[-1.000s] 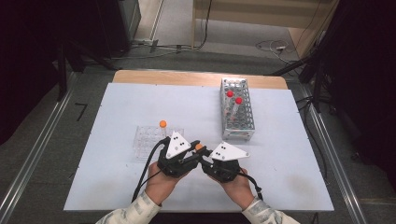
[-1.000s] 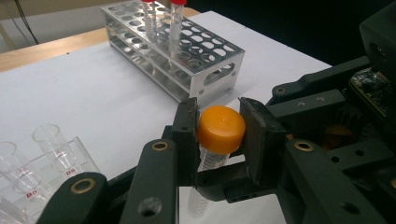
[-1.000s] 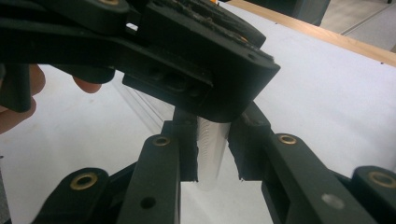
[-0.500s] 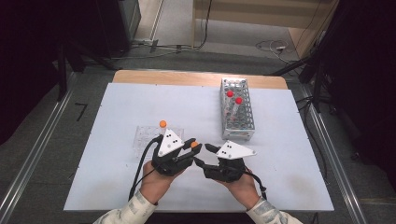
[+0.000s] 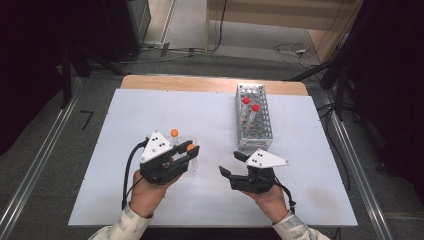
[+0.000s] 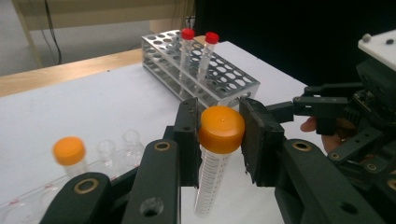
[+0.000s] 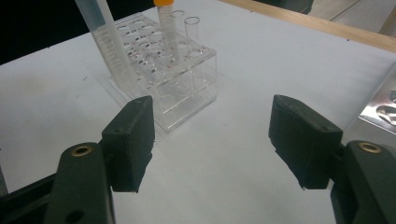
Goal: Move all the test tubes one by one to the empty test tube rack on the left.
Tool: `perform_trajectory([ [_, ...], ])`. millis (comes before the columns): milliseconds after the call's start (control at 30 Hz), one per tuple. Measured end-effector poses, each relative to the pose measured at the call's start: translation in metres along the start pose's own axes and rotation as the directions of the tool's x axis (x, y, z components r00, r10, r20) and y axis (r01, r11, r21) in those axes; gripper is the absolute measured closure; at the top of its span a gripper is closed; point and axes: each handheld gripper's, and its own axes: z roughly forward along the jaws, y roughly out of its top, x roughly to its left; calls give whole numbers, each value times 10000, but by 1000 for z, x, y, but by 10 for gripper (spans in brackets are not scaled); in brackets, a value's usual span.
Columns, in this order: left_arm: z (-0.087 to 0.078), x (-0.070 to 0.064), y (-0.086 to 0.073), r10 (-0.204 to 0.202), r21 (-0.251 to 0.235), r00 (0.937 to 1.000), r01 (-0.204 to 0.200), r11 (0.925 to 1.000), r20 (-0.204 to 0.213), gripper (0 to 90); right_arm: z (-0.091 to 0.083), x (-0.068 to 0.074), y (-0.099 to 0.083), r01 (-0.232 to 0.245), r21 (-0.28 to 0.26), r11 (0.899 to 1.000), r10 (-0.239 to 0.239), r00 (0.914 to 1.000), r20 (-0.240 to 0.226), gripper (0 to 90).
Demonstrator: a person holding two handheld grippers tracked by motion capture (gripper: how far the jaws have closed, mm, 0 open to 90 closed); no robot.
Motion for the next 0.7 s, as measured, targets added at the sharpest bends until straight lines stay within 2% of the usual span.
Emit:
perform_trajectory([
  [267, -19, 21, 6, -145, -279, 9974, 125, 9995, -706, 698, 0, -4, -1, -36, -5, 10000, 36, 10000, 83, 301],
  [367, -21, 32, 7, -199, -362, 9932, 159, 9992, -1143, 698, 0, -4, -1, -65, -4, 10000, 65, 9999, 130, 301],
  [467, -21, 46, 7, -243, -322, 9850, 191, 9993, -1710, 698, 0, -5, -1, -81, 39, 10000, 81, 9998, 159, 301],
  [600, -20, 66, 7, -503, -390, 9770, 431, 9983, -2073, 698, 1, -6, -1, -133, 33, 9999, 133, 9997, 193, 302],
  [700, -16, 75, 8, -609, -406, 9733, 532, 9978, -2213, 698, 1, -7, -2, -181, 66, 9998, 180, 9996, 212, 303],
])
